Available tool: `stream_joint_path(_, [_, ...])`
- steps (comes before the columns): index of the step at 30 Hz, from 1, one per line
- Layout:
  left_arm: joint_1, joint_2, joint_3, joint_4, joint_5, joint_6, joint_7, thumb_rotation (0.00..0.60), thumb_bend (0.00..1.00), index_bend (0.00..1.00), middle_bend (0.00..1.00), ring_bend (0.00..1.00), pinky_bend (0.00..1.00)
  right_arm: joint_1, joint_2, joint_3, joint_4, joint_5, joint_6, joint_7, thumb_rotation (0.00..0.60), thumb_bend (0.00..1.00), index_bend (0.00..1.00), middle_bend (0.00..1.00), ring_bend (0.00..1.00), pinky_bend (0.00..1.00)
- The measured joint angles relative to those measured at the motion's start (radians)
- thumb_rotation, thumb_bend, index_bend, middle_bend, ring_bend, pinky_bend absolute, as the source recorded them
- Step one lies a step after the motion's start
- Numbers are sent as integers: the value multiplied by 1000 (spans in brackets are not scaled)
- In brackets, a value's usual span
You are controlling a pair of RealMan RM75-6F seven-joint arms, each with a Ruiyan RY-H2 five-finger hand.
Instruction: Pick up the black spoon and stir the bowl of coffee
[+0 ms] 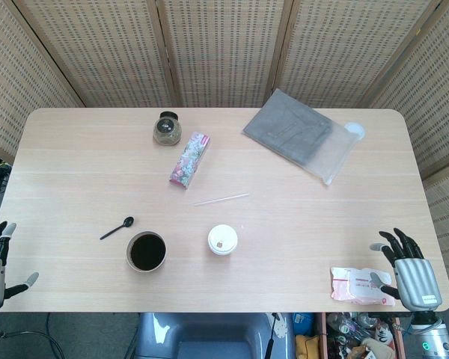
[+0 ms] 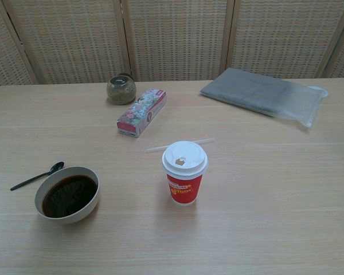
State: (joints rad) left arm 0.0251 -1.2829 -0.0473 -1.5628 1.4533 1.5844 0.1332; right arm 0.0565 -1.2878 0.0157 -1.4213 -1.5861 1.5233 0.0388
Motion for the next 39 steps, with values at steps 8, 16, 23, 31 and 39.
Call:
stream_joint_path(8, [0, 2, 0, 0, 2, -1, 1, 600, 134, 0, 48, 0, 0, 0, 1, 0, -1, -1, 0, -1, 600, 383, 368, 270, 108, 192])
stream_joint_path(16, [-5, 5, -3, 3, -4, -12, 7, 600, 134, 0, 48, 0, 0, 0, 0, 0, 0, 0, 0, 1, 600, 383, 368, 270, 108, 192])
stream_joint_path(23, [-29, 7, -12, 9, -17, -49, 31, 600, 134, 0, 46, 0, 0, -2, 0, 0, 4, 3, 0, 4, 600, 384, 368, 270, 108, 192])
stream_joint_path(31, [-90, 9, -21, 26, -38, -151, 64, 600, 133, 0, 43, 0, 0, -2, 0, 0, 7, 5, -1, 5, 600, 383, 368, 270, 108, 192])
stream_joint_path(39, [-147, 1, -36, 57, -40, -212, 92, 600, 134, 2, 200, 140, 333, 0, 1, 1, 4, 5, -4, 2, 600, 383, 368, 270, 108, 192])
